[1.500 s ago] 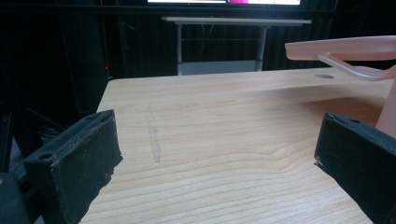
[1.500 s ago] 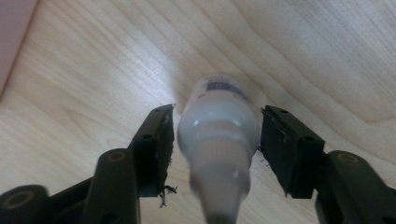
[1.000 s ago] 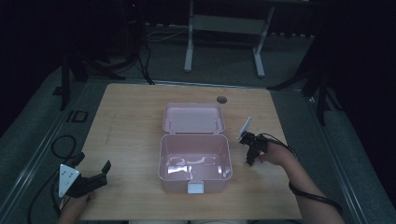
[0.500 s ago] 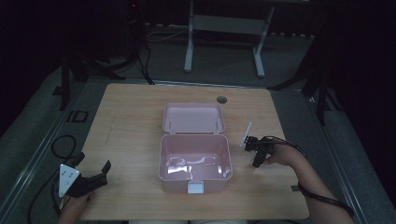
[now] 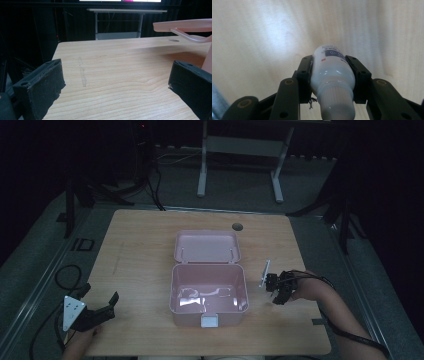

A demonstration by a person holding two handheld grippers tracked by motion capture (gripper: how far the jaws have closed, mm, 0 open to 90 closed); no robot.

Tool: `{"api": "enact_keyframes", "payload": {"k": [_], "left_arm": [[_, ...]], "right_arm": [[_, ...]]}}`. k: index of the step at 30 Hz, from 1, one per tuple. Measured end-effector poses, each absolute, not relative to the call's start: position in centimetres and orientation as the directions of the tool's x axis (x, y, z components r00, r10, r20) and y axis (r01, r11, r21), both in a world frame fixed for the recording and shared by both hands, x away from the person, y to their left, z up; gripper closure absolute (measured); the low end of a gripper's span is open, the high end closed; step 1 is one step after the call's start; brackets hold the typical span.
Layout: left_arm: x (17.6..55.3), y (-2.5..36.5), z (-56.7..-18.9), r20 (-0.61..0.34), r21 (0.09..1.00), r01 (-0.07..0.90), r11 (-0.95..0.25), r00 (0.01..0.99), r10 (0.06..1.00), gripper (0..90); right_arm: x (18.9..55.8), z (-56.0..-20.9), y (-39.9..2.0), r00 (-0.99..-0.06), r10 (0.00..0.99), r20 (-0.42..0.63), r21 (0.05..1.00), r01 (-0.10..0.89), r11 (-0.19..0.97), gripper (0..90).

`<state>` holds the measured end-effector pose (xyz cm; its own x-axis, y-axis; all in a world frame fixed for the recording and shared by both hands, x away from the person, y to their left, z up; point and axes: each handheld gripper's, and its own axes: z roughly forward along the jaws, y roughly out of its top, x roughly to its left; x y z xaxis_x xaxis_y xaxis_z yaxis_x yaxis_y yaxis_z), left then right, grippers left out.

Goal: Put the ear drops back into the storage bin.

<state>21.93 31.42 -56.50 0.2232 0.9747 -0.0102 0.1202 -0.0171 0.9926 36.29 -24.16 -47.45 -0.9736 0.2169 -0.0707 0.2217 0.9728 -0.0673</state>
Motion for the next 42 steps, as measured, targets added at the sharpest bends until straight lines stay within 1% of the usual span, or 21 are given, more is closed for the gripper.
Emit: {"api": "enact_keyframes", "payload": {"k": [2,5,13,17,22,29,33,42], "left_arm": [[21.9,31.4,-56.5,-0.010,0.993,0.120,-0.018,0.223,0.975,0.4],[21.9,31.4,-56.5,-0.010,0.993,0.120,-0.018,0.223,0.975,0.4],[21.9,31.4,-56.5,-0.010,0.993,0.120,-0.017,0.223,0.975,0.4],[21.9,31.4,-56.5,-0.010,0.993,0.121,-0.017,0.224,0.975,0.4],[21.9,31.4,-56.5,-0.011,0.993,0.121,-0.016,0.223,0.975,0.4],[21.9,31.4,-56.5,-0.010,0.993,0.121,-0.017,0.222,0.975,0.4],[21.9,31.4,-56.5,-0.009,0.993,0.120,-0.018,0.223,0.975,0.4],[21.9,31.4,-56.5,-0.011,0.992,0.121,-0.017,0.222,0.975,0.4]], "right_arm": [[35.8,-47.4,-24.1,-0.982,0.160,-0.096,-0.070,0.167,0.984,59.7],[35.1,-47.4,-24.1,-0.989,0.109,-0.095,-0.071,0.116,0.991,59.7],[33.7,-47.6,-23.7,-0.990,-0.027,-0.137,-0.134,-0.008,0.991,59.7],[33.1,-47.5,-23.6,-0.989,-0.071,-0.130,-0.133,-0.054,0.990,59.7],[32.9,-47.3,-23.5,-0.988,-0.094,-0.127,-0.139,-0.076,0.987,59.7],[32.9,-46.7,-23.3,-0.992,-0.083,-0.096,-0.149,-0.068,0.986,59.7],[32.7,-45.6,-23.1,-0.993,-0.078,-0.083,-0.133,-0.067,0.989,59.7],[32.0,-42.9,-21.9,-0.990,-0.105,-0.091,-0.159,-0.090,0.983,59.7]]}}
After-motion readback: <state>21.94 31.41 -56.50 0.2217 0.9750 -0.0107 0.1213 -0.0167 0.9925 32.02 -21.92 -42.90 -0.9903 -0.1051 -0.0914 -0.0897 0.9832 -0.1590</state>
